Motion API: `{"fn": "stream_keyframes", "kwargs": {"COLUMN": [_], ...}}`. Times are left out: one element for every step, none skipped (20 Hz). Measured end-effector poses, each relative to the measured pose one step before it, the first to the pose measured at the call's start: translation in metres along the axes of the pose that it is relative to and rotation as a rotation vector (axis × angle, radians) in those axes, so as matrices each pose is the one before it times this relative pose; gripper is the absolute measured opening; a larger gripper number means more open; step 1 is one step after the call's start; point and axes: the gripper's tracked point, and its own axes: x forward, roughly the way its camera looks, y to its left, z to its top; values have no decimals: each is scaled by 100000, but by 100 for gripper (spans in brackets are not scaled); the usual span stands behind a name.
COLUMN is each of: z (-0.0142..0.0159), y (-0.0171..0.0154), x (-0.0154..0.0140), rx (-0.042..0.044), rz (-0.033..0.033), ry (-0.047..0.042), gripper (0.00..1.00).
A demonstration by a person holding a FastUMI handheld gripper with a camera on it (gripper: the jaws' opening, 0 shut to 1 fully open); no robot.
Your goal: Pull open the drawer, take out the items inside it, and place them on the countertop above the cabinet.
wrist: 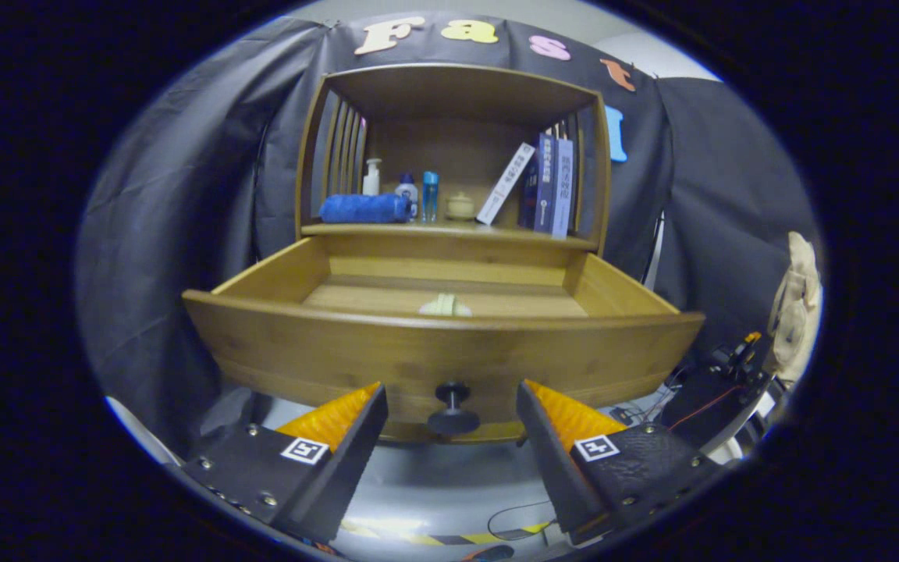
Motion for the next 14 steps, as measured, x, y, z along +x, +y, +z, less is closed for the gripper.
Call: {"fn": "stream_keyframes", "kwargs": {"z": [1347, 1258, 1294, 1192, 658, 632, 589, 314, 218, -410, -332, -787, -160, 57], "y": [111, 104, 107, 5, 268, 169, 0, -84, 10, 400, 428, 212, 307, -393], "x": [-298, -111, 59, 297, 572, 671, 792, 982, 1034, 1320, 1336, 1402, 1495, 589], "rx": [76, -266, -166, 32, 122, 768, 8, -1008, 145, 1260, 2309, 1308, 1878, -879], "rz": [-99, 79, -240, -397, 964, 303, -171, -495, 318, 1768, 1957, 2144, 1716, -1451], "ry": [-1643, -1149, -1198, -797, 1173, 778, 299, 1583, 2345, 4659, 5247, 7402, 4874, 4351], "gripper": [99, 99, 99, 99, 98, 98, 98, 99, 99, 99, 99, 99, 99, 99]}}
